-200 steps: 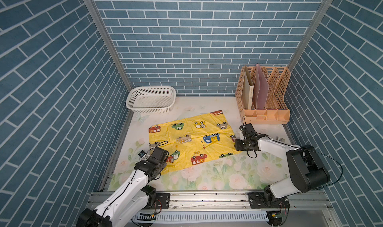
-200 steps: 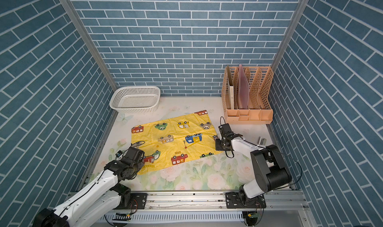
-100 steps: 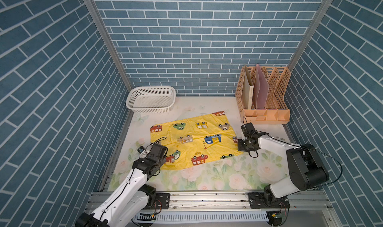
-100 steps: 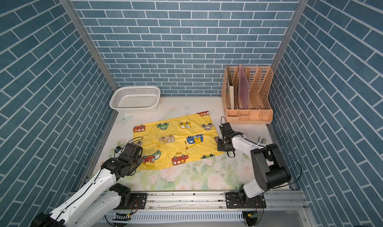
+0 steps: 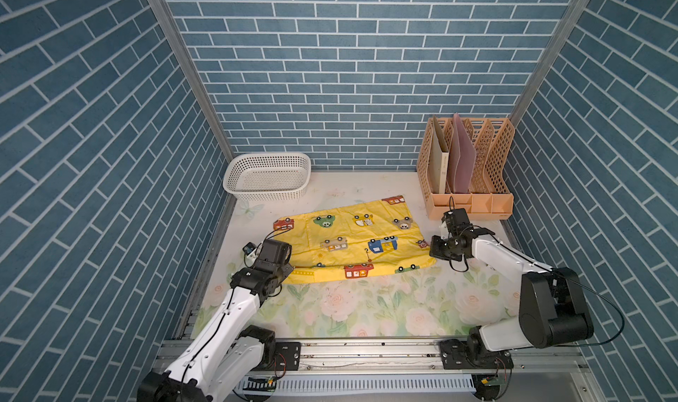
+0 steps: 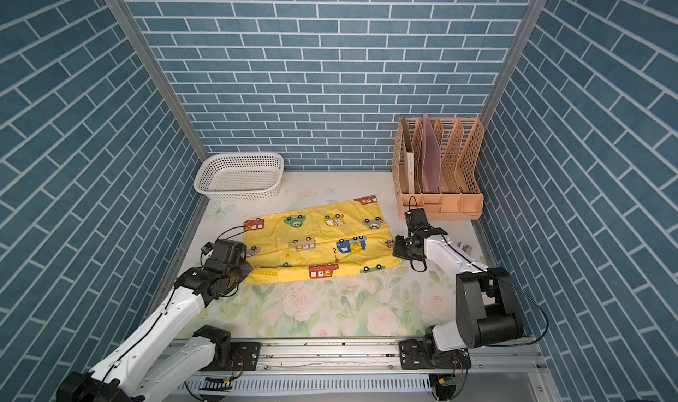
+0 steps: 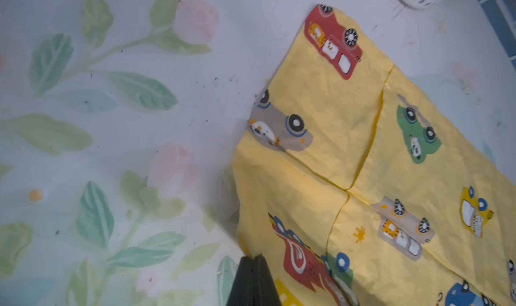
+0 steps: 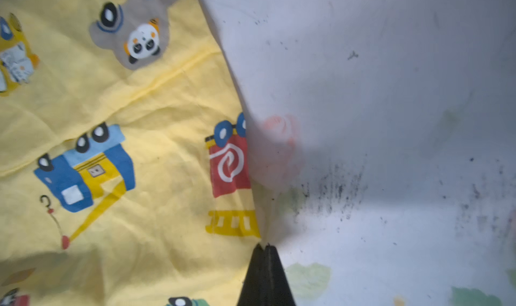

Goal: Roll up the pillowcase
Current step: Fold the pillowcase at the center of the board.

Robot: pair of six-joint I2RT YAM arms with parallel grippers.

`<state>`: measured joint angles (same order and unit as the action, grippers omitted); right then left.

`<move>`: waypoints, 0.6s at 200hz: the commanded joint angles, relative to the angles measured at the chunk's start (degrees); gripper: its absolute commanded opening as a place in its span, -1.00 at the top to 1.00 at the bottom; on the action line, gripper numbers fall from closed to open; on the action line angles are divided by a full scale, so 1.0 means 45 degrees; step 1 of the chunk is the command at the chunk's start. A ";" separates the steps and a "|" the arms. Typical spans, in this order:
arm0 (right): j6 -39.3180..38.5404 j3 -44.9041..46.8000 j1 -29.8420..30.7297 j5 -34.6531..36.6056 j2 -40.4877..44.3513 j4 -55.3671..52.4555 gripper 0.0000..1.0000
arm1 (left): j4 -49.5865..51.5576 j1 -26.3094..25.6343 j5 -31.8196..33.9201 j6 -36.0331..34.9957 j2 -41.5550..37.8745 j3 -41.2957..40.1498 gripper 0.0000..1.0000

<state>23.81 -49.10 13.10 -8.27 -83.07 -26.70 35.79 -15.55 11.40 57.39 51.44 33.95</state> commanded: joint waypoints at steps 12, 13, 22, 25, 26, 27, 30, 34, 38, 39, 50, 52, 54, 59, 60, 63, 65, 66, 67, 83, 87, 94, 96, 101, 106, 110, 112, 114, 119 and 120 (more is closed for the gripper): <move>0.0509 -0.0945 -0.0167 -0.1573 -0.0149 0.0239 1.00 | -0.0255 0.0203 0.0086 -0.0922 0.0504 0.1091 1.00; 0.0538 -0.0954 -0.0172 -0.1664 -0.0161 0.0264 1.00 | -0.0276 0.0208 0.0085 -0.0949 0.0523 0.1128 1.00; 0.0755 -0.1137 -0.0188 -0.2227 -0.0245 0.0492 1.00 | -0.0415 0.0269 -0.0001 -0.1138 0.0629 0.1371 1.00; 0.0803 -0.1227 -0.0184 -0.2378 -0.0292 0.0556 1.00 | -0.0446 0.0304 0.0003 -0.1176 0.0657 0.1452 1.00; 0.0812 -0.1251 -0.0181 -0.2418 -0.0301 0.0568 1.00 | -0.0460 0.0307 -0.0015 -0.1202 0.0687 0.1485 1.00; 0.0836 -0.1274 -0.0189 -0.2448 -0.0315 0.0594 1.00 | -0.0466 0.0319 -0.0014 -0.1225 0.0712 0.1511 1.00; 0.0882 -0.1368 -0.0208 -0.2584 -0.0367 0.0632 1.00 | -0.0487 0.0356 -0.0040 -0.1275 0.0761 0.1609 1.00; 0.0941 -0.1506 -0.0207 -0.2720 -0.0459 0.0657 1.00 | -0.0509 0.0419 -0.0052 -0.1361 0.0849 0.1741 1.00; 0.0939 -0.1659 -0.0220 -0.2841 -0.0559 0.0696 1.00 | -0.0555 0.0490 -0.0082 -0.1435 0.0957 0.1858 1.00; 0.0939 -0.1702 -0.0228 -0.2874 -0.0581 0.0697 1.00 | -0.0572 0.0508 -0.0087 -0.1459 0.0984 0.1883 1.00; 0.0923 -0.2173 -0.0264 -0.3070 -0.0868 0.0668 1.00 | -0.0663 0.0702 -0.0103 -0.1672 0.1249 0.2187 1.00; 0.0930 -0.2257 -0.0263 -0.3090 -0.0913 0.0662 1.00 | -0.0686 0.0741 -0.0109 -0.1706 0.1290 0.2227 1.00; 0.0922 -0.2337 -0.0277 -0.3109 -0.0954 0.0660 1.00 | -0.0702 0.0780 -0.0101 -0.1758 0.1324 0.2266 1.00; 0.0939 -0.2527 -0.0285 -0.3131 -0.1043 0.0709 1.00 | -0.0805 0.0870 -0.0118 -0.1860 0.1410 0.2358 1.00; 0.0939 -0.2556 -0.0290 -0.3117 -0.1057 0.0714 1.00 | -0.0815 0.0894 -0.0115 -0.1876 0.1425 0.2367 1.00; 0.0939 -0.2666 -0.0309 -0.3105 -0.1119 0.0754 1.00 | -0.0897 0.0968 -0.0143 -0.1952 0.1494 0.2414 1.00; 0.0939 -0.2742 -0.0327 -0.3103 -0.1167 0.0766 1.00 | -0.0935 0.1022 -0.0158 -0.2005 0.1536 0.2454 1.00; 0.0948 -0.2780 -0.0340 -0.3103 -0.1197 0.0771 1.00 | -0.0958 0.1048 -0.0164 -0.2027 0.1547 0.2474 1.00; 0.0953 -0.2809 -0.0337 -0.3103 -0.1222 0.0784 1.00 | -0.0979 0.1080 -0.0177 -0.2058 0.1562 0.2474 1.00; 0.0958 -0.3443 -0.0463 -0.3187 -0.1701 0.0882 1.00 | -0.1310 0.1511 -0.0245 -0.2369 0.1900 0.2806 1.00; 0.0975 -0.3601 -0.0465 -0.3245 -0.1828 0.0925 1.00 | -0.1423 0.1600 -0.0248 -0.2451 0.1985 0.2860 1.00; 0.0995 -0.3876 -0.0475 -0.3359 -0.2082 0.0990 1.00 | -0.1630 0.1754 -0.0264 -0.2560 0.2098 0.2954 1.00; 0.0997 -0.3952 -0.0496 -0.3382 -0.2130 0.1006 1.00 | -0.1670 0.1810 -0.0286 -0.2592 0.2171 0.2985 1.00; 0.1017 -0.4194 -0.0502 -0.3475 -0.2320 0.0996 1.00 | -0.1791 0.1944 -0.0361 -0.2647 0.2312 0.3061 1.00; 0.1027 -0.4454 -0.0512 -0.3572 -0.2500 0.1001 1.00 | -0.1899 0.2078 -0.0434 -0.2704 0.2435 0.3130 1.00; 0.1041 -0.4626 -0.0519 -0.3645 -0.2627 0.1007 1.00 | -0.2001 0.2166 -0.0509 -0.2730 0.2520 0.3183 1.00; 0.1047 -0.4741 -0.0527 -0.3673 -0.2677 0.1000 1.00 | -0.2051 0.2211 -0.0547 -0.2742 0.2560 0.3193 1.00; 0.1054 -0.4833 -0.0538 -0.3685 -0.2733 0.0994 1.00 | -0.2142 0.2246 -0.0581 -0.2745 0.2599 0.3206 1.00; 0.1091 -0.5081 -0.0520 -0.3689 -0.2861 0.1004 1.00 | -0.2300 0.2314 -0.0633 -0.2762 0.2671 0.3249 1.00; 0.1103 -0.5112 -0.0534 -0.3689 -0.2884 0.0998 1.00 | -0.2324 0.2338 -0.0645 -0.2757 0.2690 0.3262 1.00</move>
<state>27.14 -67.79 11.11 -22.55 -93.23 -22.94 28.99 -7.14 9.56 47.53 61.95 46.96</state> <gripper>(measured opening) 0.044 0.055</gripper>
